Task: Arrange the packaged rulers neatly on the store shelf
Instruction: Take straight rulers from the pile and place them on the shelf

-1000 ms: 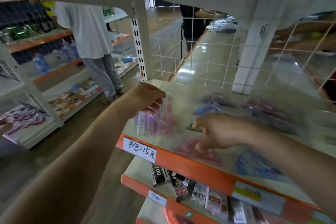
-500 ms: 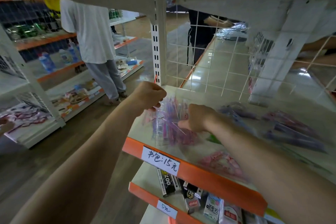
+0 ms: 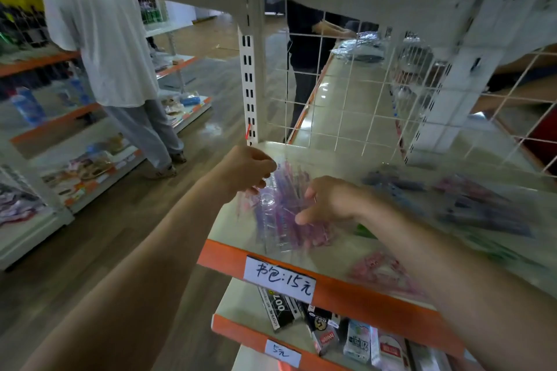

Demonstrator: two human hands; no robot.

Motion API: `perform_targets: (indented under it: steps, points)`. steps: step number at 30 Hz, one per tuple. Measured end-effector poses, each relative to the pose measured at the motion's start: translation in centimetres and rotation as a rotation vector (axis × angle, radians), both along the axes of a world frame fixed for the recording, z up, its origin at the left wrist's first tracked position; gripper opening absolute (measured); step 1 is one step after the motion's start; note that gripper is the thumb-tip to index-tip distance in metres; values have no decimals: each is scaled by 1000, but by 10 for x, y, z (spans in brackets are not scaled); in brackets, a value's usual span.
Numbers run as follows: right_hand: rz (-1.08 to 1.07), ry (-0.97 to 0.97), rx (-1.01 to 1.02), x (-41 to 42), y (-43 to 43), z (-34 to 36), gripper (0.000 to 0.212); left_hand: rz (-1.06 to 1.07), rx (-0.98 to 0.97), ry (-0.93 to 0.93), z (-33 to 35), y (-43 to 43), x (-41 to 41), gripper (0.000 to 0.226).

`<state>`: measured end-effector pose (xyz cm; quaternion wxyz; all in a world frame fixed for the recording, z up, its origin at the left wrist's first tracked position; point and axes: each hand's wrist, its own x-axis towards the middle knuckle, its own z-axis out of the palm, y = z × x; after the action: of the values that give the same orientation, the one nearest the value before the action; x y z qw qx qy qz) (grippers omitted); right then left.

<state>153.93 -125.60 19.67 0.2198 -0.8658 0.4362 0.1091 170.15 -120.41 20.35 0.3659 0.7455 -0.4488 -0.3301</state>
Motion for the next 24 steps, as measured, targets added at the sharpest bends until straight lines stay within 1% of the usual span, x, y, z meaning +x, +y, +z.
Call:
perform_targets:
  steps: [1,2,3,4,5,6,8,9,11,13,15,16,17,19,20,22,24]
  points:
    - [-1,-16,19,1,0,1,49,-15,-3,4,0,0,0,13]
    - [-3,-76,34,0,-1,1,37,-31,-5,10,1,1,-1,15]
    - [-33,-166,73,-1,-3,0,21,-49,-9,14,1,1,-2,16]
    - [-76,-282,111,-2,-5,0,9,-72,-15,12,3,2,-2,16]
    - [-120,-396,142,-3,-8,1,15,-104,-23,3,4,2,-3,17]
    - [-162,-497,175,-3,-9,5,16,-146,-26,-12,6,3,-3,18]
    - [-218,-630,207,-1,-12,13,11,-225,-21,-36,10,6,-4,19]
    - [-221,-671,211,1,-13,18,9,-240,-26,-34,11,6,-4,16]
    - [-224,-740,224,5,-13,27,8,-200,-68,13,12,6,-2,8]
    - [-246,-768,263,5,-14,29,16,-118,-122,60,11,7,2,8]
    - [-309,-701,259,1,-13,26,29,-36,-171,90,10,9,6,8]
    - [-339,-612,209,-1,-12,23,34,4,-198,93,10,11,7,9]
    - [-350,-484,135,-3,-10,20,38,41,-219,83,9,11,8,9]
    - [-298,-197,31,-3,-4,14,47,97,-243,33,6,11,9,10]
    - [-263,-78,26,0,0,11,51,116,-251,15,5,9,9,10]
    - [-220,109,40,9,7,6,55,138,-264,20,4,7,6,9]
    - [-177,221,-7,15,9,0,53,137,-266,38,3,8,4,9]
